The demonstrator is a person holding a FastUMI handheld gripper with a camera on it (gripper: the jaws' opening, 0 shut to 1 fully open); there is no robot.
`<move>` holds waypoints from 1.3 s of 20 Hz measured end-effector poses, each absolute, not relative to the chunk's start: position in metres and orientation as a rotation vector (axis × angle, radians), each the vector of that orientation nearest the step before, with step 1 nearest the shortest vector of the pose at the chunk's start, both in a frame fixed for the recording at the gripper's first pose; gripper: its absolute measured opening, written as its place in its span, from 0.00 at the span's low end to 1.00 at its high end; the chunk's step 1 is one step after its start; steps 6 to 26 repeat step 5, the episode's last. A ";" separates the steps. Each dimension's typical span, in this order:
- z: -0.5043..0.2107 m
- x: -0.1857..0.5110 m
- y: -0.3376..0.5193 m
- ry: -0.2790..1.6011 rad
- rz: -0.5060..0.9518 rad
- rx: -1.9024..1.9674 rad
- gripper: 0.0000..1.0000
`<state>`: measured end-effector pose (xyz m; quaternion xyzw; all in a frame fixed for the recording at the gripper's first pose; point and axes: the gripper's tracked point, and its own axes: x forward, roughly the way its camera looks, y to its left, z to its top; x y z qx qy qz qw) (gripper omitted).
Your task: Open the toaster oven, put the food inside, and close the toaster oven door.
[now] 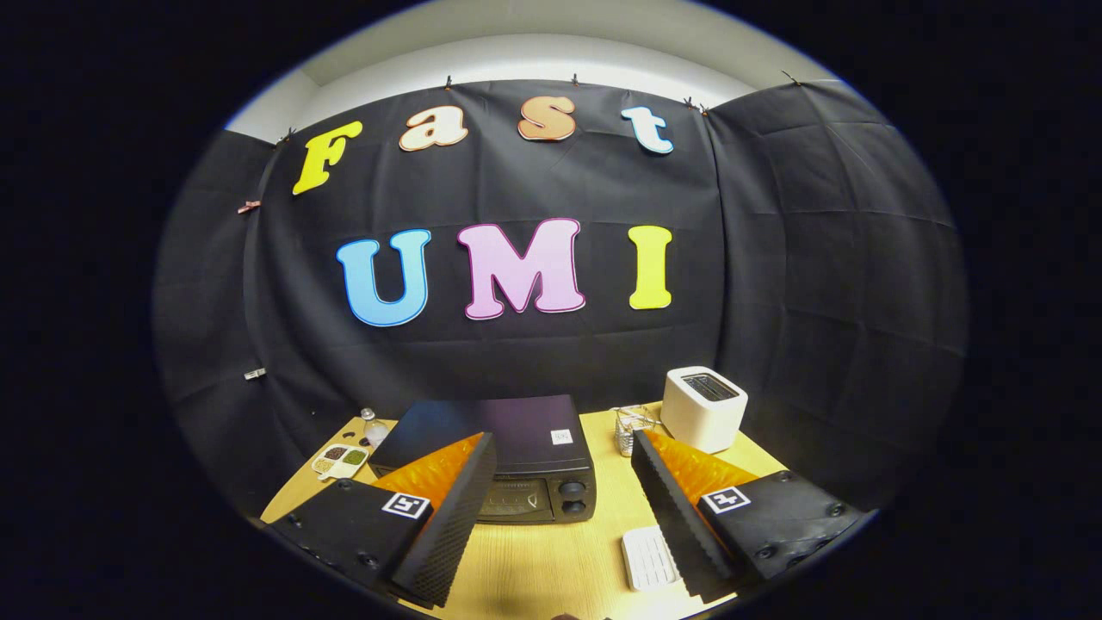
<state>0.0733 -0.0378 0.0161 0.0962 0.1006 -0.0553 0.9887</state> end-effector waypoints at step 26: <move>0.019 0.068 -0.044 0.197 -0.118 0.190 0.98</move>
